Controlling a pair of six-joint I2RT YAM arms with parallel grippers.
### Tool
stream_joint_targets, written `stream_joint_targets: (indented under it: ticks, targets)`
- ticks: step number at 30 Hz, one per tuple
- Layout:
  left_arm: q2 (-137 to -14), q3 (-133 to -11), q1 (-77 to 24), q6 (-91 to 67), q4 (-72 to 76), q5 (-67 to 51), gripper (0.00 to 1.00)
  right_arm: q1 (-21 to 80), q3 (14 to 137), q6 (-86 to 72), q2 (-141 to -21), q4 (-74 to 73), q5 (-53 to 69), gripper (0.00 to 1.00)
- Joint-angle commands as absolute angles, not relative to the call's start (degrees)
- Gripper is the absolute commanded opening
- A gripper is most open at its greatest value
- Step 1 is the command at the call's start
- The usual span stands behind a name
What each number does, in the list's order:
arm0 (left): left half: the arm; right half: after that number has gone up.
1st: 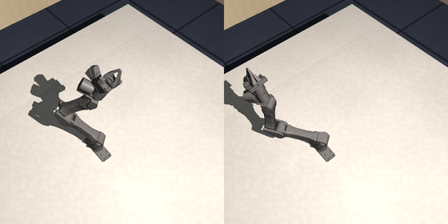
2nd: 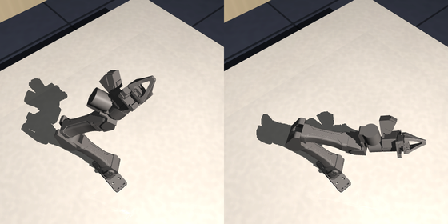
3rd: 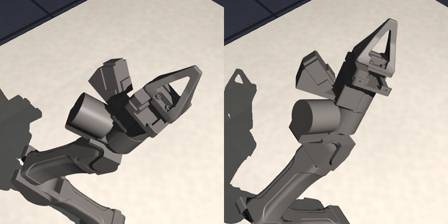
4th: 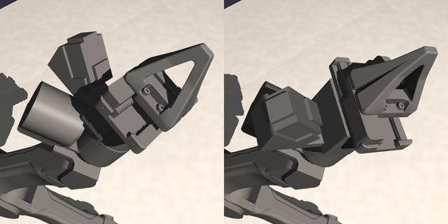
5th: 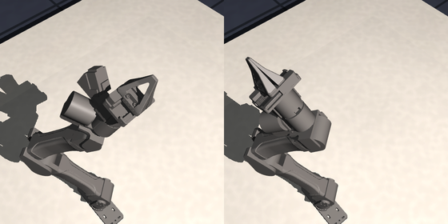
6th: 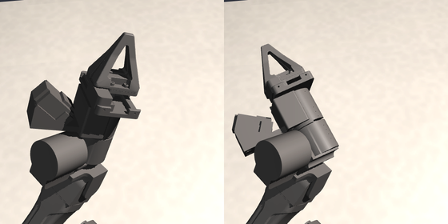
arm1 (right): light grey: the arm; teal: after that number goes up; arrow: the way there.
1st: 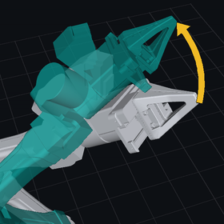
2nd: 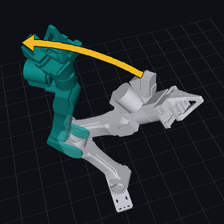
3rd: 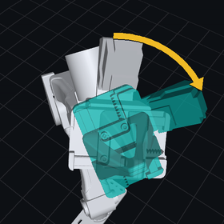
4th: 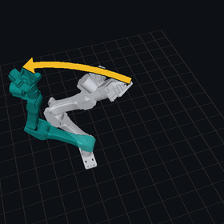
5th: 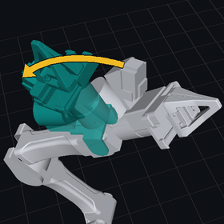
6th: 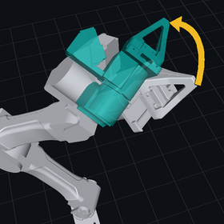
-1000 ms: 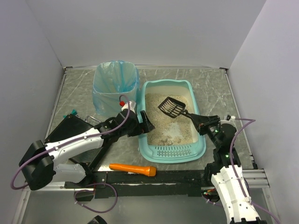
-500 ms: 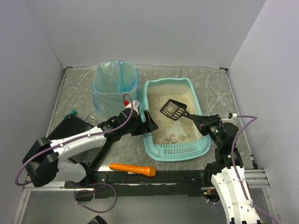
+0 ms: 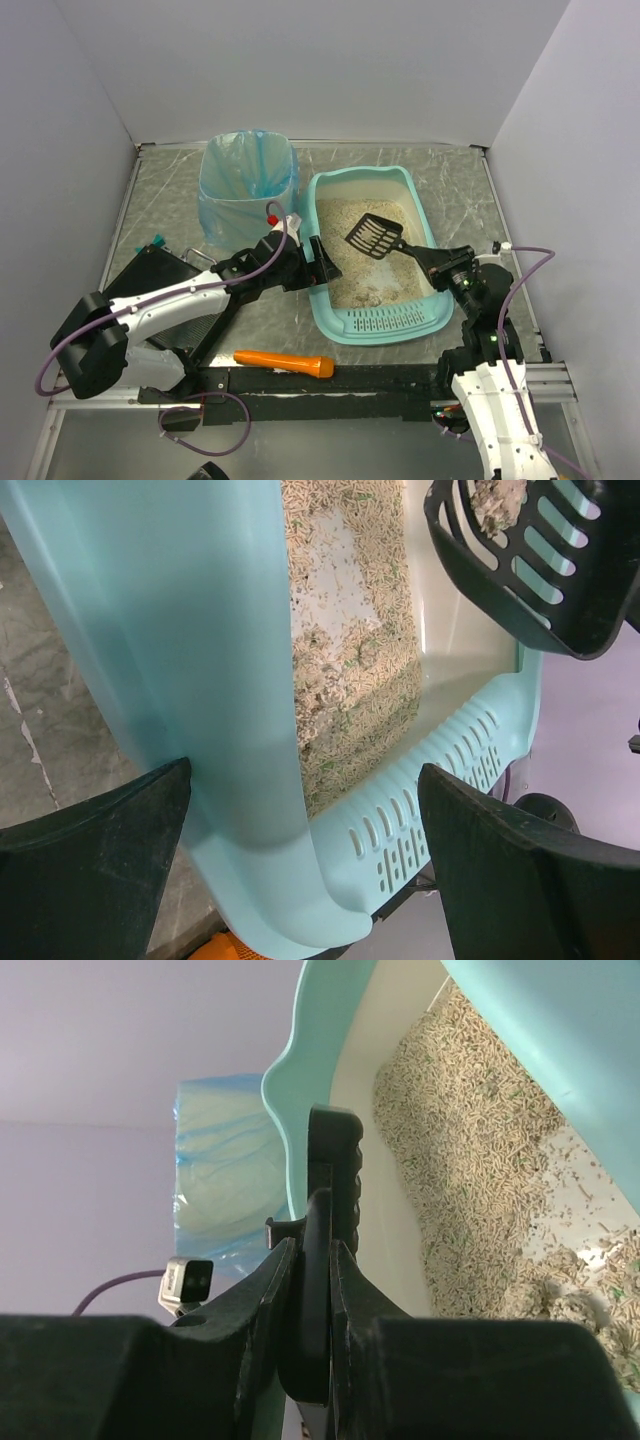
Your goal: Clean the litter box
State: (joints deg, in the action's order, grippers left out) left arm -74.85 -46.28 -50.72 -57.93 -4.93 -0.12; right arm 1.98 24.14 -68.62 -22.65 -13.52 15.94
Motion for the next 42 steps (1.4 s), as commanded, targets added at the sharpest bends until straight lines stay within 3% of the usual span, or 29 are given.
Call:
stream_joint_targets:
  ticks: [1, 6, 12, 18, 25, 33, 42]
  targets:
    - [-74.1, -47.6, -51.6, -57.7, -4.4, -0.2, 0.99, 1.7, 29.3, -65.2, -22.0, -18.1, 11.1, 0.00]
    - [-70.1, -47.5, -51.6, -57.1, -10.2, 5.7, 0.97, 1.8, 28.3, -65.6, -23.5, -11.8, 17.8, 0.00]
    - [-64.1, -47.0, -51.7, -56.9, -16.5, 12.7, 0.97, 1.7, 30.2, -64.1, -23.1, -16.5, 14.9, 0.00]
    - [-59.8, -45.0, -51.6, -56.8, -16.8, 13.6, 0.97, 1.7, 35.7, -62.7, -27.0, -15.1, 16.7, 0.00]
    - [-57.0, -42.9, -51.7, -55.4, -14.8, 10.2, 0.97, 3.2, 38.9, -69.3, -35.3, -3.1, 23.3, 0.00]
    - [-53.1, -39.5, -51.6, -55.7, -15.7, 10.5, 0.97, 15.5, 56.1, -66.3, -47.4, -5.0, 14.0, 0.00]
    - [-49.3, -37.3, -51.7, -57.3, -16.3, 10.6, 0.97, 27.0, 76.7, -62.8, -70.4, -1.6, 7.2, 0.00]
